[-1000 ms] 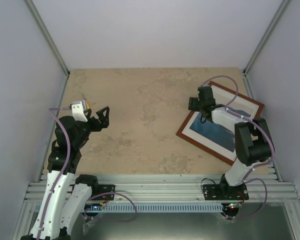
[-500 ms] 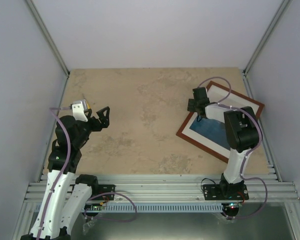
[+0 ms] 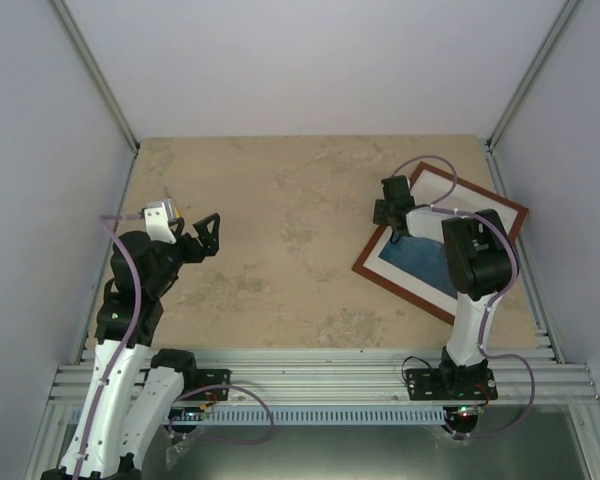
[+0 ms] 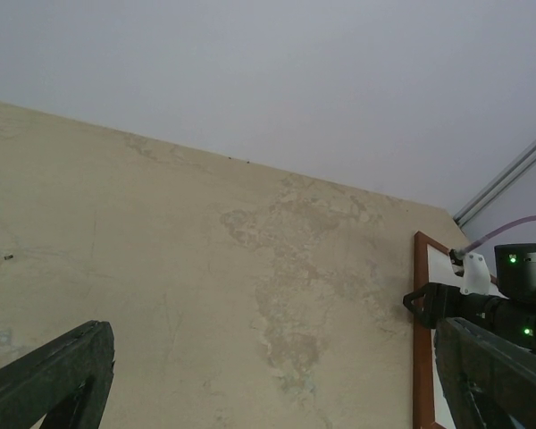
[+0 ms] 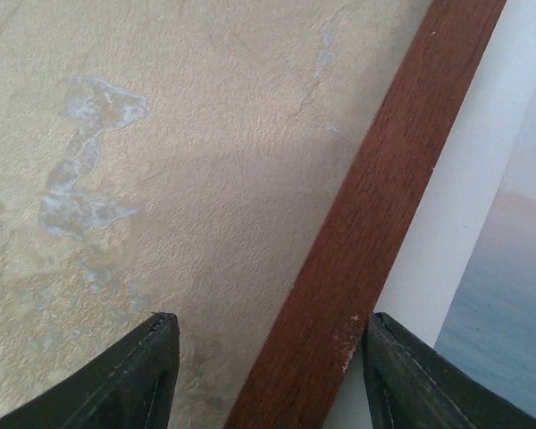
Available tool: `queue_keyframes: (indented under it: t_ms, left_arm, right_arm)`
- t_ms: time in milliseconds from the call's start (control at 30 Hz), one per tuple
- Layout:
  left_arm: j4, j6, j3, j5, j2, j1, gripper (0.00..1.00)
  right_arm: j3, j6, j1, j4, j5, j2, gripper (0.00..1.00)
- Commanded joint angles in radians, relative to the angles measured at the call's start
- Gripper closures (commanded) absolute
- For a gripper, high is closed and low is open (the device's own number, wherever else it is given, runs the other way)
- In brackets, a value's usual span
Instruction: Take the photo out of the frame
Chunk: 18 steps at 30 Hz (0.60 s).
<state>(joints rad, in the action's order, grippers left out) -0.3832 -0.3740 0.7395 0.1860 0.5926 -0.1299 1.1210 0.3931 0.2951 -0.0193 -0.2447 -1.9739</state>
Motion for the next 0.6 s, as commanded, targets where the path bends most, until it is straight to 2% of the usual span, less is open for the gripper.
queue_keyframes:
  t_ms: [0,100,333,567]
  left_arm:
    - [0.006,0.004,-0.006,0.022,-0.003,0.007,0.01]
    - [0.006,0.004,-0.007,0.024,-0.004,0.006,0.00]
    - [0.009,0.003,-0.009,0.026,-0.008,0.007,0.01]
    - [0.013,0.002,-0.014,0.036,-0.014,0.007,0.01]
  right_arm:
    - [0.030,-0.004,0.031,0.014,0.018,-0.016,0.46]
    - [0.045,-0.006,0.055,0.005,0.016,-0.026,0.53]
    - [0.077,-0.002,0.140,-0.002,0.010,-0.045,0.61]
    - [0.174,-0.001,0.265,-0.033,0.028,-0.097,0.62]
